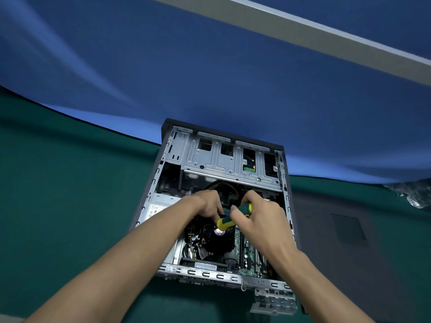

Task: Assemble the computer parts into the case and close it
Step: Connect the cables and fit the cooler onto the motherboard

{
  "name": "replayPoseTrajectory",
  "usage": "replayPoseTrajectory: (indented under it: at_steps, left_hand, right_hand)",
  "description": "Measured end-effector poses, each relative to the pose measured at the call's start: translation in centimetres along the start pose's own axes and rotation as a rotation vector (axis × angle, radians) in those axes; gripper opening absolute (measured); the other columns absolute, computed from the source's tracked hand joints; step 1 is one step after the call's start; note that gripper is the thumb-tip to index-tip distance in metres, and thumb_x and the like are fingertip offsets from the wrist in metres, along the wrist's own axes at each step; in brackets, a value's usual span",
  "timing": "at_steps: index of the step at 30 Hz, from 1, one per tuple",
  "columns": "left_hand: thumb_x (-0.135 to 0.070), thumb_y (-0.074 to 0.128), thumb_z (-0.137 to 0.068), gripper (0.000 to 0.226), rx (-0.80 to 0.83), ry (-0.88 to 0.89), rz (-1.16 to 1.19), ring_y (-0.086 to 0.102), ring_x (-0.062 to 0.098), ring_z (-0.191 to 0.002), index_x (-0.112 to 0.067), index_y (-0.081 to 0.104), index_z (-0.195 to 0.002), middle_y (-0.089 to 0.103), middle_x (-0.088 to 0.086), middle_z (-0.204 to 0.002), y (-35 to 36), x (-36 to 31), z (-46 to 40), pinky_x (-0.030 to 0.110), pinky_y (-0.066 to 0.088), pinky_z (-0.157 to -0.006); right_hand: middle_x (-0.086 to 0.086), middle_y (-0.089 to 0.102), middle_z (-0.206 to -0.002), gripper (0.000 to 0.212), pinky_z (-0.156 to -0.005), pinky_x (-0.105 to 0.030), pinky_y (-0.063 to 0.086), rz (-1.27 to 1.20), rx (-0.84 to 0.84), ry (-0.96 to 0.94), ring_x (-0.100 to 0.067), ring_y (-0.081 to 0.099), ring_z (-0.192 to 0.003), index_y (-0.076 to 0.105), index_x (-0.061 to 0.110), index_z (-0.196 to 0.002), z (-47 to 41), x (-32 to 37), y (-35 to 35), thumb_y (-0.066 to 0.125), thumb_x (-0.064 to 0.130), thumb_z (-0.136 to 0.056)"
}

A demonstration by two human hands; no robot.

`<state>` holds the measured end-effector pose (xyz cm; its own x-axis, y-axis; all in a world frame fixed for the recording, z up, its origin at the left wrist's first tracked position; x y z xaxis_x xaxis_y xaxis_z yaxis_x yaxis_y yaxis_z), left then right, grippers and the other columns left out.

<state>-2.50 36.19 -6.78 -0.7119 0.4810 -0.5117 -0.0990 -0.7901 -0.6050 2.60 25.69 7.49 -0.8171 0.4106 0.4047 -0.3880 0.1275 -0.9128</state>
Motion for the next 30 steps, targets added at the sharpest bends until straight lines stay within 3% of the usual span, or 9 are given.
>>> replayPoseTrajectory:
  at_steps: [7, 12, 16, 18, 20, 22, 26, 28, 30]
  left_hand:
    - [-0.018, 0.072, -0.080, 0.035, 0.004, -0.004, 0.005, 0.058, 0.019, -0.099, -0.021, 0.069, -0.115, 0.067, 0.000, -0.114, 0.0, -0.1, 0.2, 0.024, 0.042, -0.076]
    - [-0.007, 0.064, -0.078, 0.019, -0.017, 0.007, -0.021, 0.058, 0.034, -0.104, -0.001, 0.069, -0.095, 0.063, 0.021, -0.110, -0.5, -0.6, 1.0, 0.038, 0.048, -0.073]
    - [-0.003, 0.058, -0.078, 0.017, -0.019, 0.002, -0.063, 0.054, 0.023, -0.066, -0.001, 0.070, -0.091, 0.068, 0.017, -0.097, -0.9, -1.0, 1.5, 0.027, 0.034, -0.043]
    - [-0.005, 0.057, -0.079, 0.013, -0.018, 0.005, -0.100, 0.046, 0.020, -0.058, -0.011, 0.060, -0.069, 0.057, 0.010, -0.069, -0.9, -0.9, 1.4, 0.030, 0.032, -0.045]
    - [-0.008, 0.057, -0.080, 0.024, -0.016, 0.019, -0.092, 0.038, 0.022, -0.060, -0.015, 0.043, -0.062, 0.042, 0.004, -0.061, -0.7, -0.8, 1.0, 0.028, 0.032, -0.055]
    - [-0.007, 0.055, -0.080, 0.018, -0.031, 0.039, -0.081, 0.037, 0.024, -0.066, -0.012, 0.044, -0.066, 0.043, 0.007, -0.066, -0.7, -0.8, 1.0, 0.029, 0.032, -0.060]
    - [-0.004, 0.049, -0.080, 0.026, -0.043, 0.028, -0.028, 0.033, 0.021, -0.056, -0.013, 0.037, -0.058, 0.043, 0.007, -0.060, -0.5, -0.6, 1.1, 0.029, 0.028, -0.052]
    - [-0.006, 0.052, -0.082, 0.012, -0.041, 0.031, -0.017, 0.046, 0.027, -0.066, -0.005, 0.051, -0.071, 0.059, 0.018, -0.079, -0.5, -0.7, 1.2, 0.031, 0.036, -0.058]
    - [-0.007, 0.055, -0.084, 0.011, -0.046, 0.036, -0.014, 0.057, 0.037, -0.089, -0.003, 0.052, -0.075, 0.061, 0.025, -0.102, -0.6, -0.8, 1.5, 0.039, 0.044, -0.069]
  right_hand:
    - [0.006, 0.052, -0.051, 0.038, -0.043, -0.024, 0.027, 0.071, 0.005, 0.009, -0.012, 0.053, -0.050, 0.050, 0.022, -0.091, 0.2, 0.3, -0.2, 0.043, 0.059, -0.084]
    - [0.006, 0.055, -0.065, 0.047, -0.053, -0.032, 0.035, 0.206, 0.096, -0.005, -0.021, 0.056, -0.065, 0.043, 0.021, -0.090, 0.3, 1.8, 0.0, 0.042, 0.068, -0.085]
    - [0.003, 0.055, -0.076, 0.033, -0.061, -0.034, 0.038, 0.123, 0.259, 0.021, -0.025, 0.056, -0.074, 0.038, 0.023, -0.097, 0.5, 3.1, 0.5, 0.045, 0.052, -0.085]
    - [0.000, 0.056, -0.086, 0.027, -0.065, -0.035, 0.041, 0.078, 0.298, 0.004, -0.028, 0.057, -0.080, 0.035, 0.022, -0.101, 0.7, 4.0, 0.6, 0.046, 0.043, -0.089]
    - [-0.002, 0.051, -0.100, 0.024, -0.069, -0.035, 0.042, 0.051, 0.271, -0.038, -0.028, 0.056, -0.087, 0.034, 0.022, -0.101, 0.9, 4.8, 0.4, 0.048, 0.040, -0.093]
    - [-0.002, 0.050, -0.103, 0.025, -0.068, -0.035, 0.041, 0.088, 0.229, -0.082, -0.027, 0.055, -0.089, 0.035, 0.021, -0.100, 1.1, 5.5, 0.1, 0.048, 0.041, -0.095]
    - [-0.008, 0.062, -0.097, 0.033, -0.061, -0.034, 0.035, 0.287, 0.176, -0.095, -0.031, 0.060, -0.087, 0.031, 0.017, -0.093, 0.6, 5.8, -0.3, 0.039, 0.049, -0.097]
    - [-0.006, 0.061, -0.097, 0.033, -0.060, -0.034, 0.033, 0.299, 0.184, -0.109, -0.031, 0.060, -0.085, 0.031, 0.017, -0.095, 0.7, 6.1, -0.1, 0.040, 0.049, -0.096]
    - [-0.003, 0.052, -0.105, 0.028, -0.062, -0.034, 0.035, 0.219, 0.225, -0.135, -0.030, 0.059, -0.084, 0.032, 0.021, -0.107, 1.2, 6.7, 0.3, 0.045, 0.043, -0.095]
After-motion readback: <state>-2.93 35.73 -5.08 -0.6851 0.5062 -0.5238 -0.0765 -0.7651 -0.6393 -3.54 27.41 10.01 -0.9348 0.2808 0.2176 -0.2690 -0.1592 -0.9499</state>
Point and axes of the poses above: each hand's wrist, its own z-axis away from the middle knuckle, its own y-axis out of the palm, x = y × z, the point moved 8 cm from there along -z, towards the middle knuckle
